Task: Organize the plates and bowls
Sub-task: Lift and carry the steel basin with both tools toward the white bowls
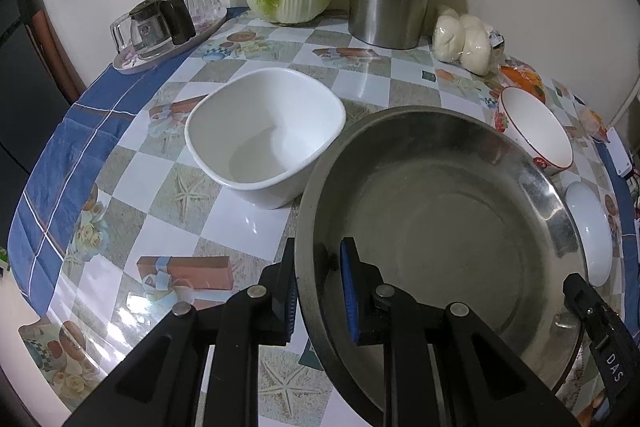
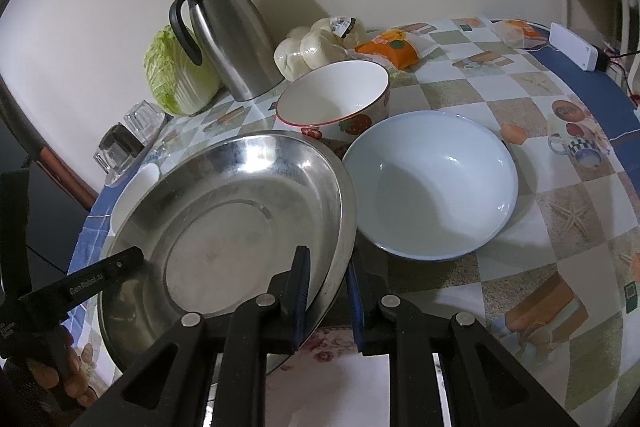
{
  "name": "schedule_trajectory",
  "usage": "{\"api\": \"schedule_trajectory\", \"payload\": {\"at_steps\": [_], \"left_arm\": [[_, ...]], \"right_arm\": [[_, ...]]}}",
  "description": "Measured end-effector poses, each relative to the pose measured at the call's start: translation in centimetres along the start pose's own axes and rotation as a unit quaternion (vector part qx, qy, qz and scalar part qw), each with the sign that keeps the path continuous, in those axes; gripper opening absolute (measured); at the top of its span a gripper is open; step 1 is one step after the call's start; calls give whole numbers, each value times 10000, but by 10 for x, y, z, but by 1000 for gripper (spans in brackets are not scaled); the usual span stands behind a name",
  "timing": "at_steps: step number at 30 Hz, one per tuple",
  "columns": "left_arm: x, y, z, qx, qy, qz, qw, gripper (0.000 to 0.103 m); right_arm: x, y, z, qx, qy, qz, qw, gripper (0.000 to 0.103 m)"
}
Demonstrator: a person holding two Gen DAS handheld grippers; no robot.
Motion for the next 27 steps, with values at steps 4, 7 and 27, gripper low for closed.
{"api": "schedule_trajectory", "payload": {"at_steps": [4,7,27], "left_arm": [[-4,1,-10,26,149,3,9999,21],[-6,0,-14,30,204,-18,9998,24],[-5,-4,-10,35,197,-115,9997,41]], "right_arm": [[0,0,-2,-40,47,21,10000,19],[-1,0,-4,-85,62,27,9999,19],[-2,-1,-4,-153,171,50,9997,21]]}}
Point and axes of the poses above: each gripper's, at about its wrist camera, not at the fingertips, and z roughly against the way its jaws point, y to its left, x to its top, the point moved 2 cm from there along -z, roughly the way its jaws point, and after that the axes turned 12 degrees about -x, right-handed, at the moved point
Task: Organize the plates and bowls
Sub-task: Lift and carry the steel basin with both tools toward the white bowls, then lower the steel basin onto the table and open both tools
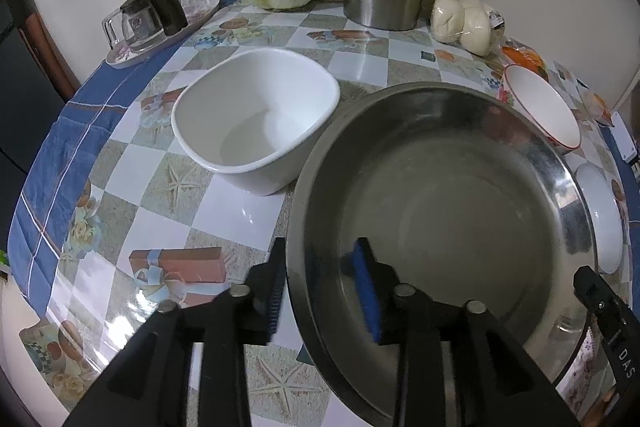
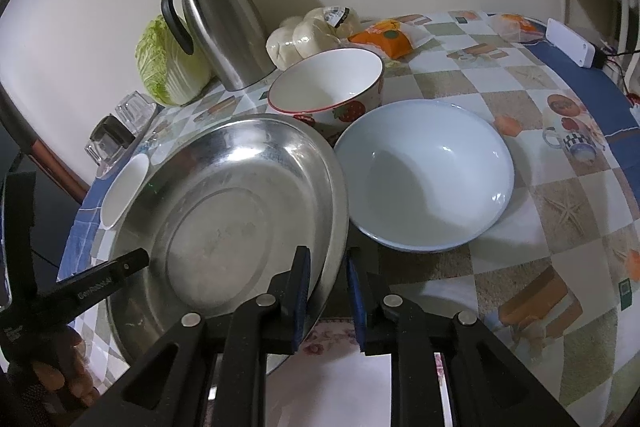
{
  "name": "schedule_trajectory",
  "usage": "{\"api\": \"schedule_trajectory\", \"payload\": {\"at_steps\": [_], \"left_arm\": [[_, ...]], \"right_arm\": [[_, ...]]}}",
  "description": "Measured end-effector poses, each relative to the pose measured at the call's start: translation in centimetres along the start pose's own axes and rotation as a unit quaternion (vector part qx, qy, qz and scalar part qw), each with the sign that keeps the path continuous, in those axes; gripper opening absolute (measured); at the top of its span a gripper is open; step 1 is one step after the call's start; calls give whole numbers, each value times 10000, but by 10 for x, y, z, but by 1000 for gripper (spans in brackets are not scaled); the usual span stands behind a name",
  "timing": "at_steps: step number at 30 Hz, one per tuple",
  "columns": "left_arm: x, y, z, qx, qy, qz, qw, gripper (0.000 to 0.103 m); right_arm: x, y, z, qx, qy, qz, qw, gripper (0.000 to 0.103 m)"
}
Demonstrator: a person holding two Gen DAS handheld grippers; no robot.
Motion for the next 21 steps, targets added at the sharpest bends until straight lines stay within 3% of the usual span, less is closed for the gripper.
{"api": "schedule_trajectory", "payload": {"at_steps": [15,21], "left_arm": [[1,0,30,34,-304,4,9995,65],[-1,0,29,100,-244,50,9996,71]], "right_arm": [[5,2,30,-250,-121,267,9993,22],[5,2,36,-349,-195,332,9986,35]]}}
Point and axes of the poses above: each gripper's, at about its wrist camera, not at the fingertips, and z roughly against the way its jaws point, y to its left, x to its top, the point moved 2 cm from there along -z, roughly the way its jaws point, and after that the axes turned 12 degrees about -x, right-handed, at the moved point
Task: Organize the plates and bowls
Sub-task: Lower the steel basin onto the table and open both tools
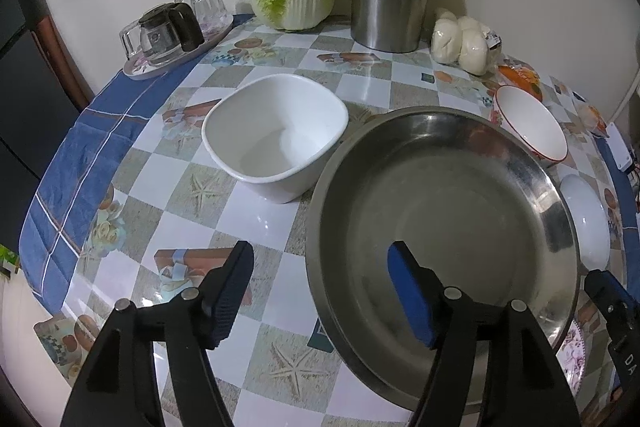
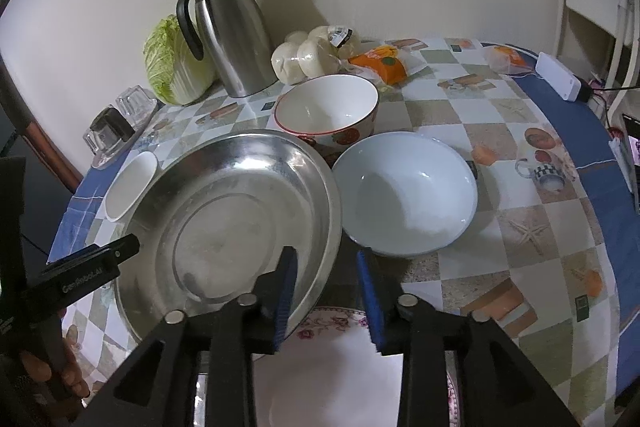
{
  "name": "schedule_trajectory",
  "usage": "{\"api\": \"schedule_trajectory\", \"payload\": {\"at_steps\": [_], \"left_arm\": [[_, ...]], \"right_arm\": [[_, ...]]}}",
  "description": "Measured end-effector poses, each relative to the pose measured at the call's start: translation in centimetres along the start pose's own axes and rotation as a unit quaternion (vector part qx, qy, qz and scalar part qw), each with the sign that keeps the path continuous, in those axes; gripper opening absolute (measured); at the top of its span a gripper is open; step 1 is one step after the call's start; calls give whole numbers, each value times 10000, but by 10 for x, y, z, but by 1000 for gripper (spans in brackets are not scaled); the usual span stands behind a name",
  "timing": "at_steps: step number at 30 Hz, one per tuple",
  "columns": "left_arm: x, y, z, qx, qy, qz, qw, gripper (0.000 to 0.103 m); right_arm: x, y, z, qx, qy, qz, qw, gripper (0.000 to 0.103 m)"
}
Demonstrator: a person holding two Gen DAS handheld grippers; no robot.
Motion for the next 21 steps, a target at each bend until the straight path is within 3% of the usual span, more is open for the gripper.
{"api": "schedule_trajectory", "payload": {"at_steps": [2,4,6,9,16,18,21], "left_arm": [[-1,1,-1,20,23,20,10000,72],[-2,2,-2,62,32,15,10000,77],[-2,2,-2,114,4,11,9999,92],[-3,4,-1,205,-92,22,9997,93],[-3,12,-1,348,-128,221,9991,95],[-4,14,-1,381,-137,261,9988,95],[-4,16,-1,383,-161,313,9986,95]], "right_arm": [[0,0,-1,-26,13,1,10000,37],[-1,0,-2,-72,13,8,10000,56],[-1,-1,-2,-88,-22,16,10000,61],[0,-1,-1,-139,-120,11,9998,77],[1,-3,1,-149,-244,-39,9996,97],[2,-5,1,-156,-259,-80,9995,103],[2,-7,2,-172,-286,-123,9994,103]]}}
Point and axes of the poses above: each gripper's, at about its wrist camera, not at the fingertips, and z roughly against the way its jaws point, y to its left, x to its top, the point moved 2 cm from there along -z, roughly the way its jaws point, and after that the axes turned 12 degrees about -x, right-handed, at the moved point
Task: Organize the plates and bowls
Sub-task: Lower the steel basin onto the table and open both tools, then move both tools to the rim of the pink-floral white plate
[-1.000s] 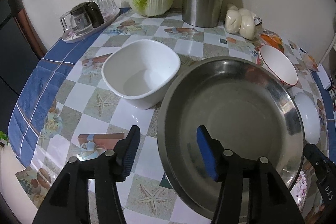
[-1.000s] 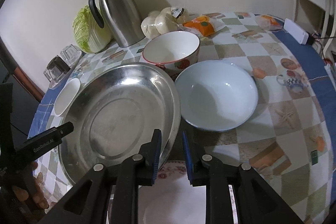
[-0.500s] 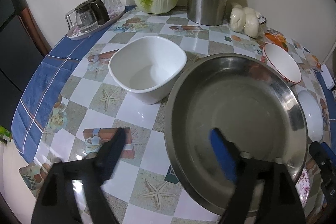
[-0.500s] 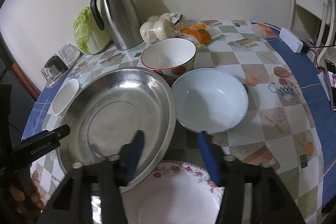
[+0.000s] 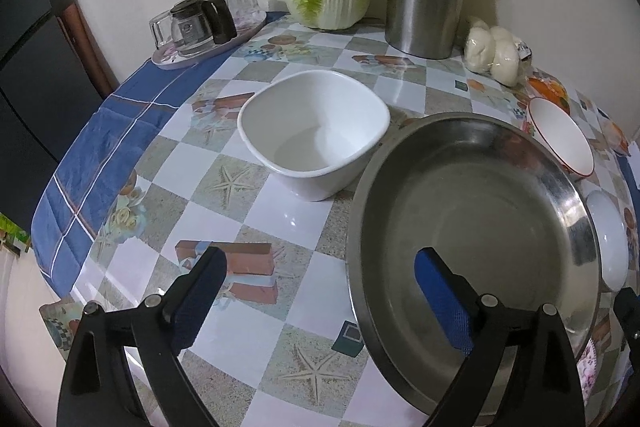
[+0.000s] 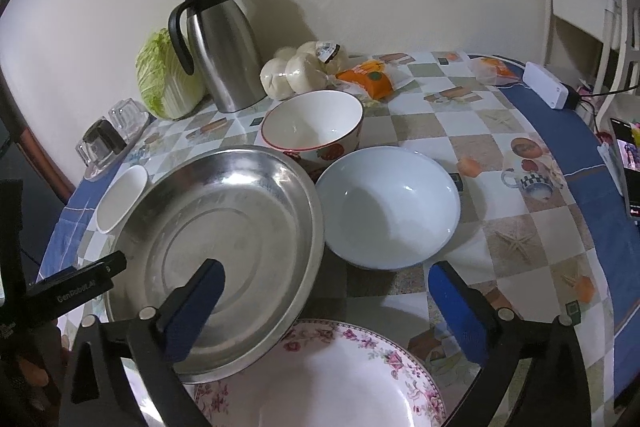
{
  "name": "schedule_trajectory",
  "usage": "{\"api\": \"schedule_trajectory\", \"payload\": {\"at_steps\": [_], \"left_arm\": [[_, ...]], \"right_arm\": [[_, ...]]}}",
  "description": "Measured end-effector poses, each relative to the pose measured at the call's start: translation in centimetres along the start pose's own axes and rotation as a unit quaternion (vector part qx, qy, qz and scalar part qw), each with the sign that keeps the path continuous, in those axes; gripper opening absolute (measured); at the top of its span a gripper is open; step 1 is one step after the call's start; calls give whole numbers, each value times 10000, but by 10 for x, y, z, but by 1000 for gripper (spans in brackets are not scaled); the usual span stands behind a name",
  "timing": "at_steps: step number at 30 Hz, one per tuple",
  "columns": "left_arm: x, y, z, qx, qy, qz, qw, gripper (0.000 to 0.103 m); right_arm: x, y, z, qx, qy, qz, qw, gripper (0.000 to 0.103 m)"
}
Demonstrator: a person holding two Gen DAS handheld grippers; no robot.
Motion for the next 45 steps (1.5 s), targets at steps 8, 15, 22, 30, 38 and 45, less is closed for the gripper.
{"api": "schedule_trajectory", "payload": {"at_steps": [8,15,22,30,38,45], "left_arm": [[0,1,5,-62,-97,117,9999,95],[-2,-4,14,-252,-147,140,9995,95],[-5,-11,33,-323,-247,71,9991,95],[-22,-31,42,-644,-54,-59,9979,95],[-41,-47,47,-849,214,-214,9959,95],[-56,-47,51,-1025,424,-122,9938,95]], "right_arm": [[-1,-1,3,-6,30,8,10000,103],[-1,-4,9,-48,117,68,9999,103],[-2,-13,23,-71,205,8,9998,103],[-7,-21,39,-64,226,46,9997,103],[-23,-39,40,-191,392,33,9990,103],[-35,-57,34,-238,657,-153,9974,103]]}}
Point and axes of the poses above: each gripper's, at about its wrist camera, not at the fingertips, and z roughly against the way its jaws point, y to its left, x to its top, the point moved 2 cm from there along -z, roughly the way its jaws point, and after that the axes turned 12 degrees about -x, right-handed, at the moved point
